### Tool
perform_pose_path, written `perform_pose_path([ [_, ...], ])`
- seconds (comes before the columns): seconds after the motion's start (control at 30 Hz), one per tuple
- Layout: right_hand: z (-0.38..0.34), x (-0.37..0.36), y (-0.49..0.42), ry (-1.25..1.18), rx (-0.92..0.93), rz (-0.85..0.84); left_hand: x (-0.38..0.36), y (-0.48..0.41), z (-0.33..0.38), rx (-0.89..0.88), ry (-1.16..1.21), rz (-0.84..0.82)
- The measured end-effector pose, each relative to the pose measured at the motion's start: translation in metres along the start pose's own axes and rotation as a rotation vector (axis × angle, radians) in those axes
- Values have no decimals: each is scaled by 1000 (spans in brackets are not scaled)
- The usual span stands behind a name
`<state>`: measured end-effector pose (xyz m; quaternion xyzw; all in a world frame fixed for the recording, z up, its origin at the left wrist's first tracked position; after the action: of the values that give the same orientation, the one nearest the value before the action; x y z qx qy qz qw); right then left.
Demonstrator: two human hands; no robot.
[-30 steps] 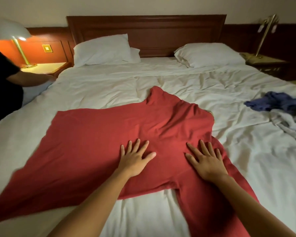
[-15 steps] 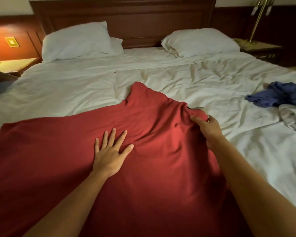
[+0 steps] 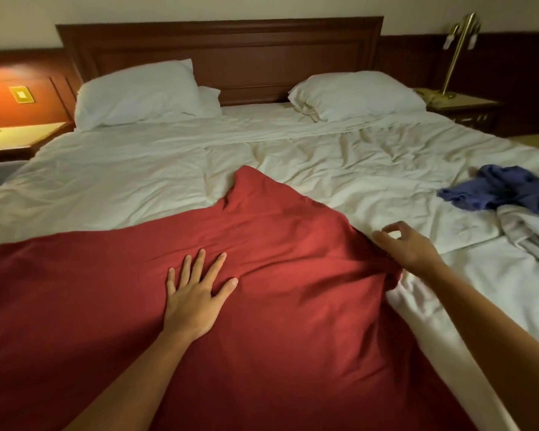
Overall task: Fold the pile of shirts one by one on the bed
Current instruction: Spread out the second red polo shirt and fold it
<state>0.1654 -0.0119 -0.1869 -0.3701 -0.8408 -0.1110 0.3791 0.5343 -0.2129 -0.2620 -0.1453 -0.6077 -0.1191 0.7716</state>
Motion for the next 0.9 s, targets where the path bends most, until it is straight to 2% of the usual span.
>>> perform_pose_path([
  [0.07, -12, -12, -16, 9, 59, 13, 0, 0, 0, -3, 9, -1],
  [0.13, -25, -25, -33, 50, 12, -100, 0, -1, -1, -9, 16, -1],
  [0.23, -48, -36, -54, -199, -122, -267, -1, -3, -3, -20, 4, 21],
  [0.33, -67, -48, -64, -197, -100, -442, -1, -9, -1, -21, 2, 47],
  [0.37, -71, -52, -68, -173, -50, -421, -1, -12, 0, -18, -1, 54],
  [0.4, -74, -55, -74, -139, 21, -329, -1, -16, 1, -16, -3, 58],
  [0.5, -79, -53, -78, 55, 220, 109, -3, -25, 2, -15, 5, 58],
  [0.57, -78, -64, -71, 228, 302, 232, -4, -30, 1, -14, -2, 62],
  [0.6, -74, -73, -72, 279, 279, 173, -4, -32, 1, -12, -7, 66],
  [0.63, -69, -82, -73, 253, 199, 43, -4, -34, 1, -9, -10, 67],
  [0.7, -68, -83, -76, -63, -36, -261, -4, -39, 2, -7, -12, 64],
  [0.77, -72, -73, -89, -250, -102, -267, -4, -43, 2, -6, -13, 62],
  [0.83, -76, -64, -104, -159, -48, -161, -5, -47, 3, -8, -12, 67],
  [0.9, -81, -68, -109, -84, 8, -228, -5, -50, 3, -11, -15, 75],
])
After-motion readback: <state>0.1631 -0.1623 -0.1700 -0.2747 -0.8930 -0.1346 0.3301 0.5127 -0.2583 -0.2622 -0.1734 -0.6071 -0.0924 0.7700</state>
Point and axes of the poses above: each hand's wrist, its own y-axis away from the middle knuckle, its own x-axis out of the back of the hand, z = x × y, the point moved 2 cm from there along -y, towards the middle knuckle, and after that the axes turned 11 degrees about x, right-handed, at the moved point
